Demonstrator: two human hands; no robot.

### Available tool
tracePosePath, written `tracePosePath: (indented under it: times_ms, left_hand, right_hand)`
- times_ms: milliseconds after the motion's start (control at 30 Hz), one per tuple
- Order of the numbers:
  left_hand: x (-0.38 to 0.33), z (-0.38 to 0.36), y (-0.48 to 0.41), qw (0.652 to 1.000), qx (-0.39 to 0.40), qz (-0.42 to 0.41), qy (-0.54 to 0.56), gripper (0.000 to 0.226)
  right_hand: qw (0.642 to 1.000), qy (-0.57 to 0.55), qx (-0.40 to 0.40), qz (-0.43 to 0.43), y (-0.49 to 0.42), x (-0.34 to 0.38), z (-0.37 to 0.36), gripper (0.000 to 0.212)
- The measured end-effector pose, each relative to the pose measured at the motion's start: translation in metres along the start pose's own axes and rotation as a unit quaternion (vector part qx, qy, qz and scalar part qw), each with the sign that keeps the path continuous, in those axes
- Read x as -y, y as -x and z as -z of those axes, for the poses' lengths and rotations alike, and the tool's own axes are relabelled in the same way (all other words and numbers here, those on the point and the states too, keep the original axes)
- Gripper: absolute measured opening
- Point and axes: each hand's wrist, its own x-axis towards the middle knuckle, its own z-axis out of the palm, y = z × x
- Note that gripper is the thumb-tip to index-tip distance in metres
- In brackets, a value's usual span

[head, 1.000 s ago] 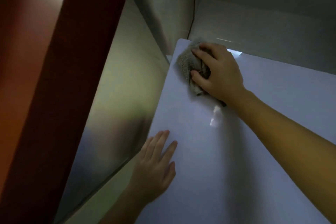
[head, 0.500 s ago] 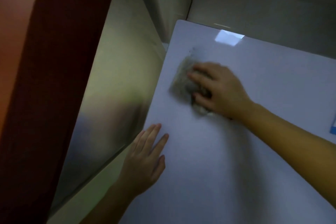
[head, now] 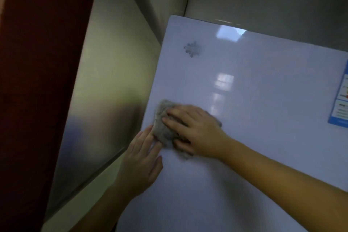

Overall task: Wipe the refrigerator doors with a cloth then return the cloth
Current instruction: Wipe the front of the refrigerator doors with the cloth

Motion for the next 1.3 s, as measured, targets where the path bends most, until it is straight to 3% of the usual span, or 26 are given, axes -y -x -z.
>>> tracePosePath:
  times_ms: [167,233,367,467,567,700,800,867,933,1033,1167,1300]
  left_hand:
    - [-0.003,0.002,0.0,1.0,0.008,0.011,-0.003,0.054]
    - [-0.007,0.003,-0.001,1.0,0.014,0.026,0.0,0.054]
    - [-0.019,0.003,-0.004,0.999,0.002,0.052,-0.001,0.054]
    - [-0.029,0.002,-0.01,0.998,-0.007,0.061,-0.007,0.053]
    - [-0.045,0.001,-0.018,0.999,-0.01,0.052,-0.012,0.054]
    - [-0.066,-0.007,-0.026,0.998,0.0,0.057,-0.01,0.055]
    - [-0.073,-0.013,-0.028,0.997,0.002,0.074,-0.017,0.056]
    - [-0.077,-0.013,-0.028,0.996,0.003,0.083,-0.027,0.057]
    - [-0.082,-0.012,-0.031,0.995,-0.001,0.09,-0.034,0.058]
    - [-0.094,-0.013,-0.039,0.995,-0.007,0.093,-0.036,0.057]
    - [-0.116,-0.016,-0.054,0.997,-0.017,0.077,-0.027,0.056]
    - [-0.137,-0.019,-0.064,0.998,-0.024,0.053,-0.023,0.056]
  right_hand:
    - [1.0,0.016,-0.006,0.009,0.041,-0.038,0.029,0.05]
    - [0.996,0.056,-0.048,-0.041,0.037,-0.076,0.052,0.051]
    - [0.96,0.082,-0.143,-0.224,0.021,-0.147,0.099,0.059]
    - [0.944,0.069,-0.17,-0.275,0.019,-0.163,0.111,0.06]
    - [0.963,0.065,-0.131,-0.226,0.035,-0.138,0.094,0.061]
    - [0.998,0.024,-0.042,-0.031,0.089,-0.075,0.057,0.054]
    - [0.996,0.003,0.017,0.086,0.132,-0.042,0.047,0.045]
    - [0.995,-0.005,0.015,0.102,0.144,-0.051,0.053,0.042]
    - [0.998,0.005,-0.014,0.068,0.142,-0.08,0.064,0.043]
    - [0.994,0.031,-0.081,-0.061,0.129,-0.136,0.095,0.05]
    - [0.957,0.033,-0.16,-0.238,0.122,-0.191,0.135,0.06]
    - [0.959,0.031,-0.142,-0.245,0.137,-0.18,0.136,0.063]
